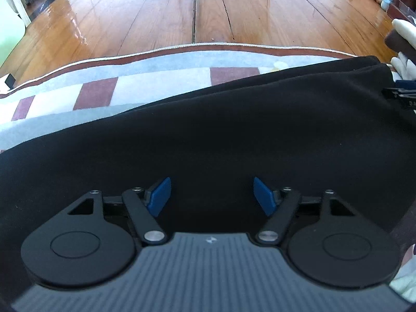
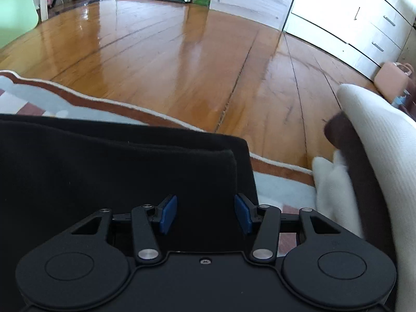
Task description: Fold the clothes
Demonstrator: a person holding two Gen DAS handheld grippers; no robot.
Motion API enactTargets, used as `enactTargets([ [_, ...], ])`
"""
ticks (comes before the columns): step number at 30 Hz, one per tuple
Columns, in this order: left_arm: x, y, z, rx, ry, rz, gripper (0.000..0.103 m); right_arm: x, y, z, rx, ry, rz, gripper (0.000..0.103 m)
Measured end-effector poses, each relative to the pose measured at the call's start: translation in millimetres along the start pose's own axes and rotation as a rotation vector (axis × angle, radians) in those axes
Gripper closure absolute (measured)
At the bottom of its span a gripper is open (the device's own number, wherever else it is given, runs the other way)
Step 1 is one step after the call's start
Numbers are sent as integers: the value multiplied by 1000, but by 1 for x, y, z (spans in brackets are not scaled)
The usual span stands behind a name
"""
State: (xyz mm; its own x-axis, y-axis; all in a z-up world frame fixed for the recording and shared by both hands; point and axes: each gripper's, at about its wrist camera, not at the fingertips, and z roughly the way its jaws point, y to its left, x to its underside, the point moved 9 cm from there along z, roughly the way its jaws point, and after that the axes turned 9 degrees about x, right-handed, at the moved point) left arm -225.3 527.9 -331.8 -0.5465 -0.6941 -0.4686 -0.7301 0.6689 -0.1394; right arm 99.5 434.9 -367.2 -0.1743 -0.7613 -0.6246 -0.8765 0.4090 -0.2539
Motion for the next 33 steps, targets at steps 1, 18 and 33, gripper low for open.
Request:
enactTargets([
  [1,1,2,-1,7,1,-13,30,-2,-3,2,-8,5,20,46],
  [18,-2,48,-8,9,-44,-142,30,3,-6,2,-80,-5,96,72],
  [33,1,97,-34,-6,-101,-198,29,-13,-4,16,-106,-19,58,50],
])
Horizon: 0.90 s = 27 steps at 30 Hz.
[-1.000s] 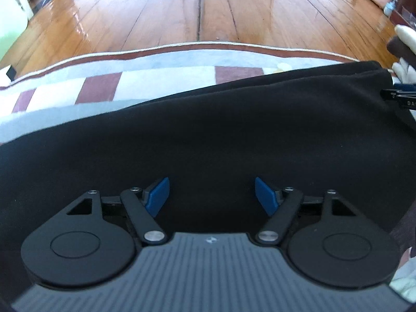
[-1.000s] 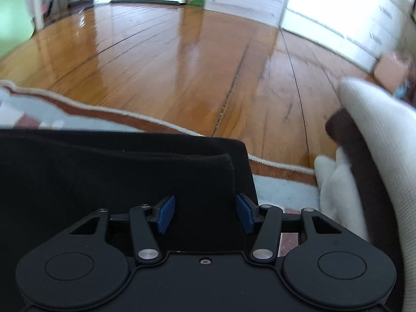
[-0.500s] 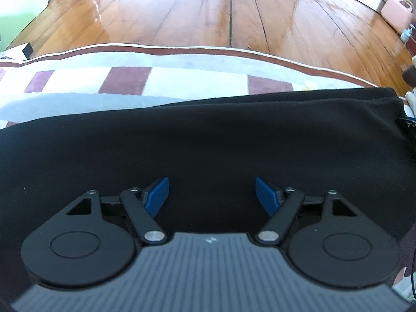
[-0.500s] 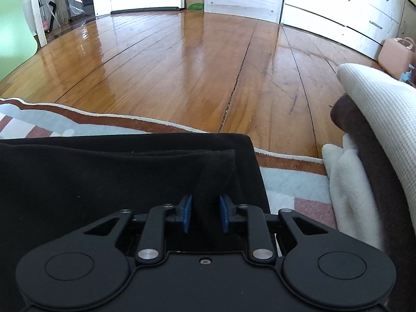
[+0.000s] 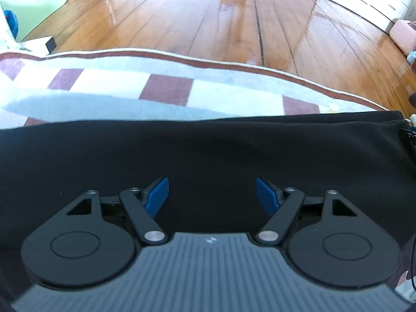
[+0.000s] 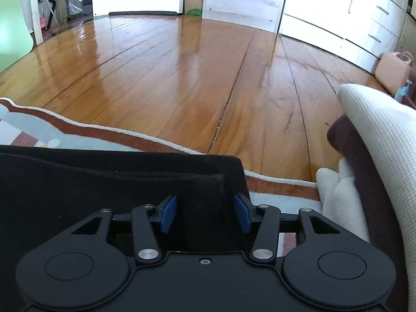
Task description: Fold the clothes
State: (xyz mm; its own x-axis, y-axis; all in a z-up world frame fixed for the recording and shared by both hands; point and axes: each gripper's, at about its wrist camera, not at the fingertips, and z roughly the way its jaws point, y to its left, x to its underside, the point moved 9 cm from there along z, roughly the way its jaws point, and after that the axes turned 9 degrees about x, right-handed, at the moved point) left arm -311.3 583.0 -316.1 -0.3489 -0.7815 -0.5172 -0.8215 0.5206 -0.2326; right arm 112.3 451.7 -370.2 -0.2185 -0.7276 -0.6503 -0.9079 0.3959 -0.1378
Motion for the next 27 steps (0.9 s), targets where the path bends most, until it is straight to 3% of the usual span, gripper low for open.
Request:
enactTargets([
  [1,1,3,-1,-4,-9,-8,29,2,4,0,-34,4,-5,50],
  [5,10,14,-2,-12,-50,-62,29,0,5,-1,-21,6,-8,50],
  [8,13,15,-2,17,-54,-85,29,-2,1,4,-11,-3,8,41],
  [9,13,13,-2,26,-56,-83,29,-4,0,5,-25,-9,23,52],
  [10,13,12,-2,35,-59,-81,30,-7,-1,5,-35,-23,37,100],
  [12,9,8,-6,42,-79,-59,30,-20,-3,-11,3,-121,49,99],
  [15,-1,1,-14,24,-120,1,30,-55,2,-62,150,-329,-5,99],
  [17,-8,-3,-15,19,-138,39,30,-77,2,-81,218,-394,-12,100],
  [18,-10,-4,-13,18,-130,43,30,-84,1,-78,232,-384,-13,99],
  [23,-4,2,19,-5,-52,27,29,-67,-1,15,289,-111,-40,99],
  [27,8,5,25,-65,-1,96,28,-43,23,42,412,-101,-340,96],
])
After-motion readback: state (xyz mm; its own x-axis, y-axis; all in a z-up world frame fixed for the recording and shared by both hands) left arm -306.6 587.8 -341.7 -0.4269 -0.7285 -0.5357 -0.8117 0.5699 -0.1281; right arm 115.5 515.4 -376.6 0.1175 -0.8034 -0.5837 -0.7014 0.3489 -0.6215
